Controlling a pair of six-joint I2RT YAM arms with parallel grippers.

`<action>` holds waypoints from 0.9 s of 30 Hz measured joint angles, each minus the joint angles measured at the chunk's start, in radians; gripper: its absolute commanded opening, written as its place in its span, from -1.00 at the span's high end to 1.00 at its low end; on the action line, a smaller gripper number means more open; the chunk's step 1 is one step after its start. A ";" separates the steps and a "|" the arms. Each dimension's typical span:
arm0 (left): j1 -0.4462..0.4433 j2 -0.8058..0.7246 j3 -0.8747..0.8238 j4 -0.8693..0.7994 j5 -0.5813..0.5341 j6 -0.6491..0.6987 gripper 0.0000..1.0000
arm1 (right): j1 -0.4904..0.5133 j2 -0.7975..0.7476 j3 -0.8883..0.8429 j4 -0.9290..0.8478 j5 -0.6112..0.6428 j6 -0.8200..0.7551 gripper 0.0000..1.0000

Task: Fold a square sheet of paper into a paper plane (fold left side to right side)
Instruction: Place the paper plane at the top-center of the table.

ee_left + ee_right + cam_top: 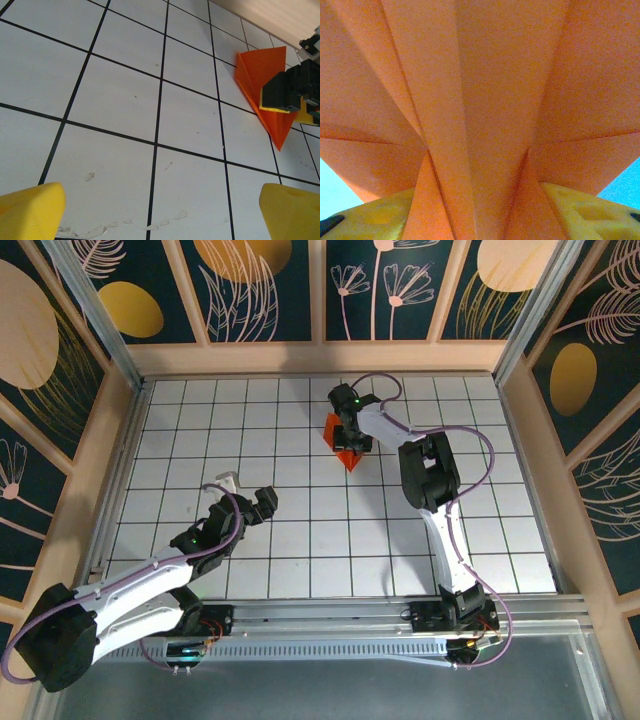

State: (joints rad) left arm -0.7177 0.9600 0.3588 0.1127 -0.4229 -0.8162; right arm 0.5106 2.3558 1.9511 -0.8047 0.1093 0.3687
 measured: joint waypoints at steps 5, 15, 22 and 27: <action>0.000 0.000 0.000 -0.002 0.000 0.000 -0.98 | 0.006 -0.016 -0.002 -0.007 0.004 0.000 -0.15; 0.000 0.000 -0.001 -0.002 0.000 0.000 -0.97 | 0.013 -0.061 -0.002 -0.015 0.018 0.000 -0.16; 0.000 0.000 -0.001 -0.002 0.000 0.000 -0.98 | 0.016 -0.063 -0.002 -0.016 0.022 0.000 -0.17; 0.000 0.000 -0.001 -0.002 0.000 0.000 -0.98 | 0.021 -0.089 -0.011 -0.031 0.031 0.004 -0.33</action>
State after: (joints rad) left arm -0.7177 0.9600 0.3580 0.1108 -0.4229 -0.8165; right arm 0.5316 2.2673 1.9400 -0.8360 0.1398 0.3725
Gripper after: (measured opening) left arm 0.988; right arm 0.633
